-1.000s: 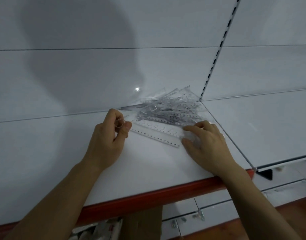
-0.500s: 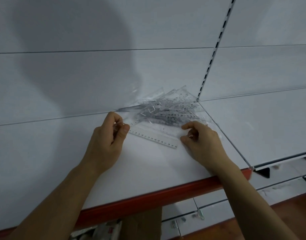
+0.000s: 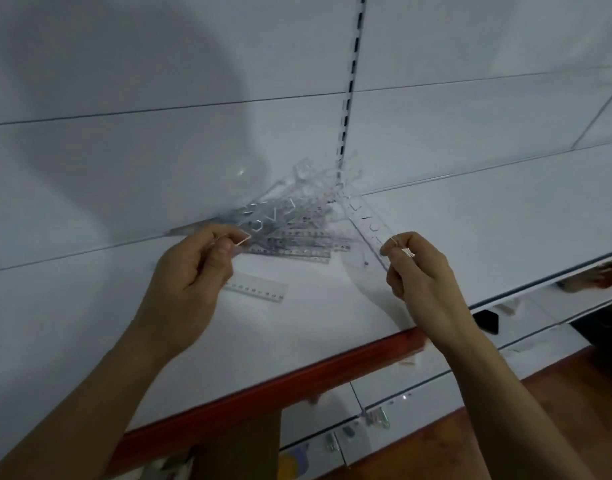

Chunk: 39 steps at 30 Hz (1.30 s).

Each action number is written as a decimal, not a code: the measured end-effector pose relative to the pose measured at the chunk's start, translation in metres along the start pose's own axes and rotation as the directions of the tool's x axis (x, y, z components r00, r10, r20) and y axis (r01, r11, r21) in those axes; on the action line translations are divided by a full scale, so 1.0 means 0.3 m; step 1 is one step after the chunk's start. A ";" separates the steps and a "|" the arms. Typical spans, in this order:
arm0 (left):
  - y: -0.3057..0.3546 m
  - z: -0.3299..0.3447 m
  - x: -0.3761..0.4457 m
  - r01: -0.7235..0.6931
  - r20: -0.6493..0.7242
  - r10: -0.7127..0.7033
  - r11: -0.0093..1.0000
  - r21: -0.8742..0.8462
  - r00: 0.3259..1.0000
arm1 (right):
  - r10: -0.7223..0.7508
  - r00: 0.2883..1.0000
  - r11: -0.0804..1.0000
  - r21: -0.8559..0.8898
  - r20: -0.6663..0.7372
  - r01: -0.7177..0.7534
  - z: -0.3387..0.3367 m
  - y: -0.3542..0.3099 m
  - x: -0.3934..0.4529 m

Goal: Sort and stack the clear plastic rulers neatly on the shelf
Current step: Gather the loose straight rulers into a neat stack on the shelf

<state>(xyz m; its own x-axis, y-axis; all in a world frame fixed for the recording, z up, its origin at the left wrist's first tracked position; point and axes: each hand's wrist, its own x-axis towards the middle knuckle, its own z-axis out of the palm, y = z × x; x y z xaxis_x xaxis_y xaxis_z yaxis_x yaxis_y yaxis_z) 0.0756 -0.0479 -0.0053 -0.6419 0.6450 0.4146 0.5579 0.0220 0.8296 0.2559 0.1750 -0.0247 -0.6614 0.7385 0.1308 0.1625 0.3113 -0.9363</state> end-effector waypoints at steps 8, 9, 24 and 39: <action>0.222 0.513 0.085 -0.038 0.161 0.069 0.982 -0.186 0.985 | 0.070 0.994 0.990 0.131 -0.088 -0.058 -0.461 0.101 -0.029; 0.245 0.585 0.094 -0.025 0.181 0.063 0.979 -0.205 0.981 | 0.082 0.991 0.987 0.147 -0.107 -0.066 -0.531 0.128 -0.035; 0.653 1.620 0.310 -0.262 0.447 0.347 0.934 -0.242 0.825 | 0.165 0.859 0.986 0.100 -0.484 -0.133 -1.599 0.467 -0.198; 0.786 2.564 0.790 -0.365 0.513 0.484 0.874 -0.321 0.709 | 0.121 0.782 0.981 -0.049 -0.611 -0.190 -2.338 0.797 0.198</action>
<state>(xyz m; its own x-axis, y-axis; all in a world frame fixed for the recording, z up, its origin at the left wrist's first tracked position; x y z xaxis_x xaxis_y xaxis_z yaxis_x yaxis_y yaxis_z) 0.4596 0.6978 0.0010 0.0849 0.8599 0.5033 0.5532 -0.4608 0.6940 0.7690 0.7129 -0.0122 -0.0507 0.9808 0.1883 0.3207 0.1946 -0.9270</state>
